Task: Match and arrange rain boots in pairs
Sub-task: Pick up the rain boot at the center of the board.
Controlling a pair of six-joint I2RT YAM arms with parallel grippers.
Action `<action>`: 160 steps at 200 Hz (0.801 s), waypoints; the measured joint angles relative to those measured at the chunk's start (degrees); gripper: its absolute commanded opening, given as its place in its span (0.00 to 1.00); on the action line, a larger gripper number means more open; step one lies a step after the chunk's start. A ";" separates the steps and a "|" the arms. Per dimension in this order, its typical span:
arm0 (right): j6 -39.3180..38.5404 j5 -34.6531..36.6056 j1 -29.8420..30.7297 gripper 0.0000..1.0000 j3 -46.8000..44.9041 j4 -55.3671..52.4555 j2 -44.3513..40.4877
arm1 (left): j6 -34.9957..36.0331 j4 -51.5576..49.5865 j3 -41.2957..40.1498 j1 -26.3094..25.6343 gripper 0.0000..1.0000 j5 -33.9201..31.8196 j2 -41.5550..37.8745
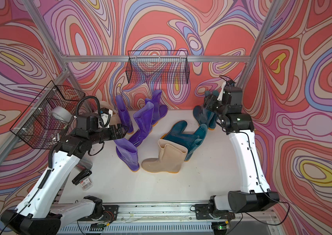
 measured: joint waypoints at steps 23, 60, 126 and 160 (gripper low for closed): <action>0.98 0.15 0.79 0.64 -5.05 -4.33 -4.28 | 0.07 0.72 -0.92 0.00 0.87 0.85 -0.85; 1.75 -3.91 1.03 0.65 -12.33 -9.03 -6.36 | 0.42 0.81 -1.11 0.00 0.86 2.21 -1.16; 2.58 -9.62 1.14 0.28 -22.95 -11.34 -6.45 | 0.39 1.55 -1.86 0.00 0.86 2.58 -1.57; 1.75 -9.60 1.11 0.02 -22.80 -10.78 -6.16 | 0.42 1.62 -1.68 0.00 0.86 2.56 -1.31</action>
